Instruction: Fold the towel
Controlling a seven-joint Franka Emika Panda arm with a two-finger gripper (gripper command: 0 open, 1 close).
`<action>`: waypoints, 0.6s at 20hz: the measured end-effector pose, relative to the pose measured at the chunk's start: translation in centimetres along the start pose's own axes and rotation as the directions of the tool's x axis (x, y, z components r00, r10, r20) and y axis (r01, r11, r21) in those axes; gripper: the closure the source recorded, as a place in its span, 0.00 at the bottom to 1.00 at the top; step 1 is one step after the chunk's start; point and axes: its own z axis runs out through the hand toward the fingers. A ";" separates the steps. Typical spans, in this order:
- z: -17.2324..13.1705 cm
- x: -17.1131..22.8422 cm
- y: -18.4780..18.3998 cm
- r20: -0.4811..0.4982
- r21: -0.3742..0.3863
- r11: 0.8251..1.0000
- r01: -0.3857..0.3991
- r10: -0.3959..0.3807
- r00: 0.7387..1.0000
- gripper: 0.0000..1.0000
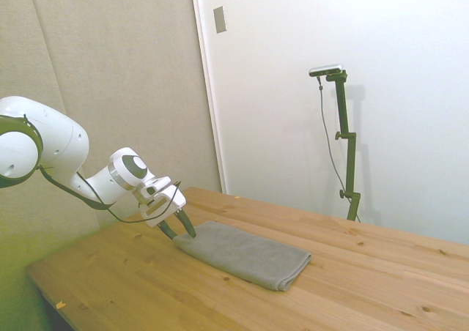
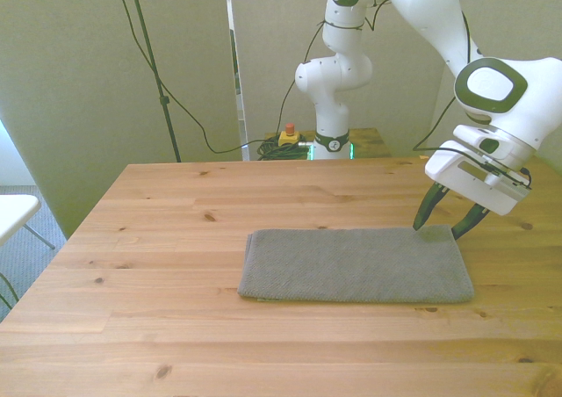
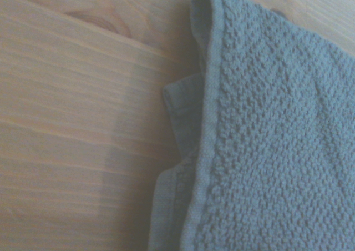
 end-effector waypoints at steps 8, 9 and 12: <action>0.5 -0.8 0.5 0.006 -0.004 1.000 0.012 -0.012 1.000 1.00; 0.6 -0.9 0.6 0.008 -0.005 1.000 0.013 -0.013 1.000 1.00; 0.8 -1.1 1.0 0.020 -0.001 1.000 0.009 -0.009 1.000 1.00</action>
